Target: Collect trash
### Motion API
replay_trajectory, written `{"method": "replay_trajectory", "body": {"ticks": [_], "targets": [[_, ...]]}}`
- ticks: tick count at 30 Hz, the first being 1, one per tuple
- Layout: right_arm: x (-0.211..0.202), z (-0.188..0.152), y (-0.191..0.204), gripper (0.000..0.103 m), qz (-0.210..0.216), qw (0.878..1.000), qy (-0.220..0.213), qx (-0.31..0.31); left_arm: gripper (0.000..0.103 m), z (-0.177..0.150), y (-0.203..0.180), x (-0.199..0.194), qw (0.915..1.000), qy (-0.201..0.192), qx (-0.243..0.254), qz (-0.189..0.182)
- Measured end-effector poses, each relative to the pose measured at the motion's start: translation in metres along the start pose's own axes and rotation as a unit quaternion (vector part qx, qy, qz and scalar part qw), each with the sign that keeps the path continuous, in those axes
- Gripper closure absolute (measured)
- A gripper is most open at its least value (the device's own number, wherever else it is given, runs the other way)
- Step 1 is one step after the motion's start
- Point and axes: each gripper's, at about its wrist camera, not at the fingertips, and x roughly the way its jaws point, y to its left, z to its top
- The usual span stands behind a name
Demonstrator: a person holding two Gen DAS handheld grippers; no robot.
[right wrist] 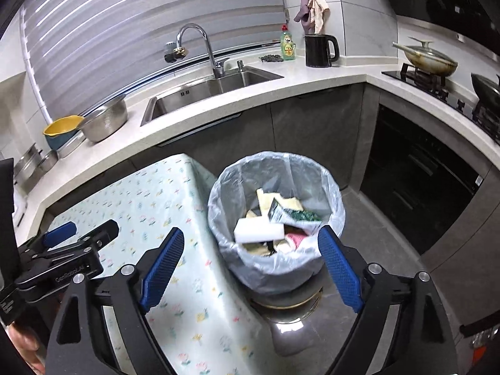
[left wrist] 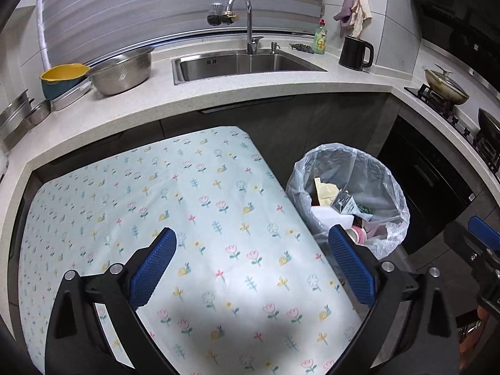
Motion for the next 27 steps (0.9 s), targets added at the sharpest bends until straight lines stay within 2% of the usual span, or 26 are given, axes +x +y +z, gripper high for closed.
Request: {"method": "replay_trajectory", "body": {"ticks": [6,8,15,27], "targets": [[-0.002,-0.018,0.01,0.015,-0.006,1.0,0.017,-0.021,0.009,-0.015,0.003,-0.008,0.9999,0.01,-0.006,0.008],[-0.001,-0.022,0.012,0.007,-0.006,0.999,0.021,-0.025,0.009,-0.02,0.002,-0.012,0.9999,0.01,-0.005,0.01],[-0.005,-0.032,0.015,0.007,-0.024,0.998,0.019,-0.046,0.009,-0.032,-0.005,-0.017,0.9997,0.013,0.003,0.021],[-0.004,-0.037,0.006,0.007,-0.019,0.998,0.029,-0.044,0.009,-0.041,-0.018,-0.019,0.9994,0.014,0.012,0.028]]}}
